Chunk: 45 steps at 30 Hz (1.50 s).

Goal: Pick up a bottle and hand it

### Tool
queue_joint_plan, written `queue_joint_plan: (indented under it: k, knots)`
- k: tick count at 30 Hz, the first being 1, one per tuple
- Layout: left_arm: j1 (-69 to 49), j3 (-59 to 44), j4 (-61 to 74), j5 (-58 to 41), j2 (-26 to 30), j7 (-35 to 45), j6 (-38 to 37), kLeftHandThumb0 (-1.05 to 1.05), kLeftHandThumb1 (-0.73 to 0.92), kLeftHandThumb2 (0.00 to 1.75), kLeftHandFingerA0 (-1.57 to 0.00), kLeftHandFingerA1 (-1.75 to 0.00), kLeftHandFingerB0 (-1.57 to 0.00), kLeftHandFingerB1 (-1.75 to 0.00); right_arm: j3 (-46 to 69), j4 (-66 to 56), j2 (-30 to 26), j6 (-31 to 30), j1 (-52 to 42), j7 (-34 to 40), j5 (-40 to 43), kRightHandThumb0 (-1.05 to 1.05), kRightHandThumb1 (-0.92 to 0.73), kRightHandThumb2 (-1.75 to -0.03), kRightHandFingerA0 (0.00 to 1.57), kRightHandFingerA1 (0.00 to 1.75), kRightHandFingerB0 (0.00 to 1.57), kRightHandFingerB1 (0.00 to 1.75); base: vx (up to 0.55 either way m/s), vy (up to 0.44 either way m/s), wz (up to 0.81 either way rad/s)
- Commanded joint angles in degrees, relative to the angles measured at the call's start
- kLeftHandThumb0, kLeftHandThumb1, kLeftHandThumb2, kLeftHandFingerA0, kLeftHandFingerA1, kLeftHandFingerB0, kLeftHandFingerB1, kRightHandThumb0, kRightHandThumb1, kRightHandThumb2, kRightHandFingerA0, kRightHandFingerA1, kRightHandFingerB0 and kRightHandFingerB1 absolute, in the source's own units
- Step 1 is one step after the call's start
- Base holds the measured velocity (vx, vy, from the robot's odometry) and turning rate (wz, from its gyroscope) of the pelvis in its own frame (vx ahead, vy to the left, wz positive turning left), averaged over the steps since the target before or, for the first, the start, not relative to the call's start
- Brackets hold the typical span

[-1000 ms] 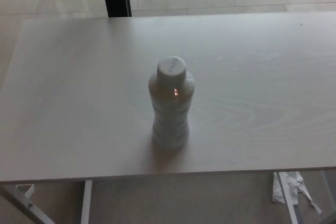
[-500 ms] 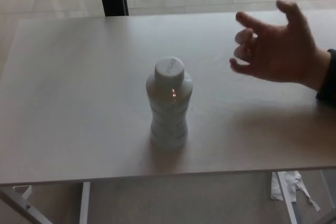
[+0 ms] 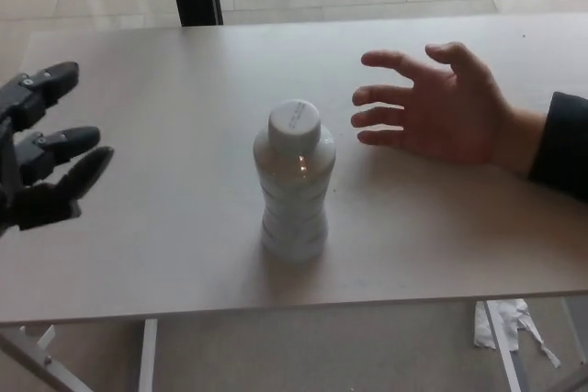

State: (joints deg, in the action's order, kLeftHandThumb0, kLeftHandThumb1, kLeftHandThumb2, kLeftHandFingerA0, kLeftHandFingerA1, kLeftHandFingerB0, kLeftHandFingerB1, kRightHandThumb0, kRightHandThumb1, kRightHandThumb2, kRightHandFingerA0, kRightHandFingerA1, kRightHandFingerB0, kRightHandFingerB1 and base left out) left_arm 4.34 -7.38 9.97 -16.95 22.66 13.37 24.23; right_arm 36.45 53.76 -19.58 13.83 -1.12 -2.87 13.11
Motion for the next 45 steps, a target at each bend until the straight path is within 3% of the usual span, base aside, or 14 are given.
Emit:
queue_joint_plan:
  k: [1, 11, 13, 14, 19, 20, 21, 32, 33, 34, 35, 36, 37, 45]
  knots:
    - [-1.12, 3.63, -0.39, 3.06, -2.11, -1.0, 1.17, -0.8, 0.47, 0.9, -0.1, -0.54, -0.02, -0.24, -0.4, 1.48, -1.85, 1.97, 0.91, -0.5, 1.2, -1.0, -0.42, -1.19, 1.57, 1.74, 0.46, 1.2, 0.0, 0.0, 0.0]
    - [2.16, 10.01, -5.17, 6.46, -7.55, -2.61, 1.54, -0.77, 0.49, 0.9, -0.12, -0.58, -0.02, -0.27, -1.01, -2.54, -0.59, 0.52, 0.4, 0.54, 2.31, -1.05, -0.34, -1.13, 1.57, 1.72, 0.44, 1.17, 0.0, 0.0, 0.0]
    - [3.86, 11.65, -6.75, 7.82, -8.2, -2.95, 1.21, -0.77, 0.48, 0.89, -0.1, -0.56, -0.03, -0.25, -1.49, -1.48, -0.96, 1.06, 0.71, 0.78, 1.76, -1.04, -0.45, -1.21, 1.57, 1.75, 0.47, 1.2, 0.0, 0.0, 0.0]
    - [4.66, 12.8, -7.18, 9.08, -8.24, -3.48, 1.5, -0.81, 0.47, 0.91, -0.08, -0.56, 0.0, -0.2, -1.79, -1.69, -0.89, 0.92, 0.75, 1.52, 1.42, -1.05, -0.34, -1.13, 1.57, 1.72, 0.46, 1.19, 0.0, 0.0, 0.0]
    - [8.53, 17.02, -10.76, 13.8, -9.17, -5.18, -0.14, -0.8, 0.46, 0.89, 0.0, -0.36, 0.0, -0.2, -2.97, -2.26, -0.8, 0.7, 0.76, 2.24, 1.03, -1.05, -0.37, -1.16, 1.57, 1.75, 0.46, 1.18, 0.0, 0.0, 0.0]
    - [9.11, 17.57, -11.18, 14.37, -9.21, -5.3, 0.13, -0.69, 0.41, 0.82, -0.03, -0.37, -0.04, -0.31, -2.93, -2.47, -0.6, 0.71, 0.78, 2.16, 1.34, -1.05, -0.38, -1.16, 1.57, 1.75, 0.47, 1.18, 0.0, 0.0, 0.0]
    - [10.33, 19.15, -11.99, 15.86, -9.4, -5.56, 0.21, -0.82, 0.46, 0.88, 0.0, -0.35, 0.0, -0.17, -3.14, -2.16, -0.58, 1.02, 0.95, 2.42, 1.16, -1.05, -0.38, -1.16, 1.57, 1.75, 0.48, 1.19, 0.0, 0.0, 0.0]
    - [11.1, 34.26, -15.72, 29.17, -4.16, -4.51, -5.11, -0.88, 0.49, 0.94, -0.01, -0.48, -0.09, -0.3, -3.7, -4.09, 0.88, 0.52, 1.84, 3.35, 2.07, -1.05, -0.37, -1.13, 1.57, 1.72, 0.47, 1.17, 0.0, 0.0, 0.0]
    - [10.99, 35.56, -15.96, 30.4, -3.24, -4.33, -5.43, -0.85, 0.62, 0.59, -0.01, -0.46, -0.07, -0.29, -3.6, -3.69, 0.87, 1.02, 2.22, 3.06, 2.25, -1.05, -0.46, -1.19, 1.57, 1.75, 0.49, 1.19, 0.0, 0.0, 0.0]
    - [10.88, 35.69, -16.01, 30.26, -2.98, -4.07, -5.35, -0.85, 0.62, 0.59, -0.01, -0.46, -0.07, -0.29, -3.39, -3.24, 0.89, 1.4, 2.65, 2.77, 2.57, -1.05, -0.46, -1.19, 1.57, 1.75, 0.49, 1.19, 0.0, 0.0, 0.0]
    - [10.61, 35.92, -15.95, 30.26, -2.65, -4.04, -4.78, -0.92, 0.53, 0.95, 0.0, -0.35, -0.08, -0.23, -3.38, -3.35, 1.04, 0.99, 3.1, 3.3, 2.57, -1.05, -0.46, -1.19, 1.57, 1.75, 0.5, 1.19, 0.0, 0.0, 0.0]
    - [10.08, 35.75, -15.74, 29.85, -2.48, -4.0, -4.47, -0.92, 0.52, 0.94, -0.02, -0.31, -0.05, -0.2, -3.62, -2.04, 0.84, 2.32, 3.54, 3.24, 2.02, -1.05, -0.57, -0.77, 1.57, 1.65, 0.37, 1.38, 0.0, 0.0, 0.0]
    - [9.62, 35.64, -16.11, 29.67, -1.99, -3.78, -4.95, -0.9, 0.52, 0.95, -0.01, -0.3, -0.08, -0.16, -3.77, -1.96, 0.87, 2.97, 3.55, 2.21, 2.09, -1.05, -0.45, -1.16, 1.57, 1.73, 0.49, 1.16, 0.0, 0.0, 0.0]
    - [6.84, 33.29, -15.24, 29.62, -3.09, -6.84, -8.38, -0.92, 0.53, 0.92, -0.01, -0.26, 0.0, -0.01, -4.62, 1.53, 0.07, 6.56, 4.44, 2.38, 0.87, -1.05, -0.48, -1.14, 1.57, 1.68, 0.45, 1.12, 0.0, 0.0, 0.0]
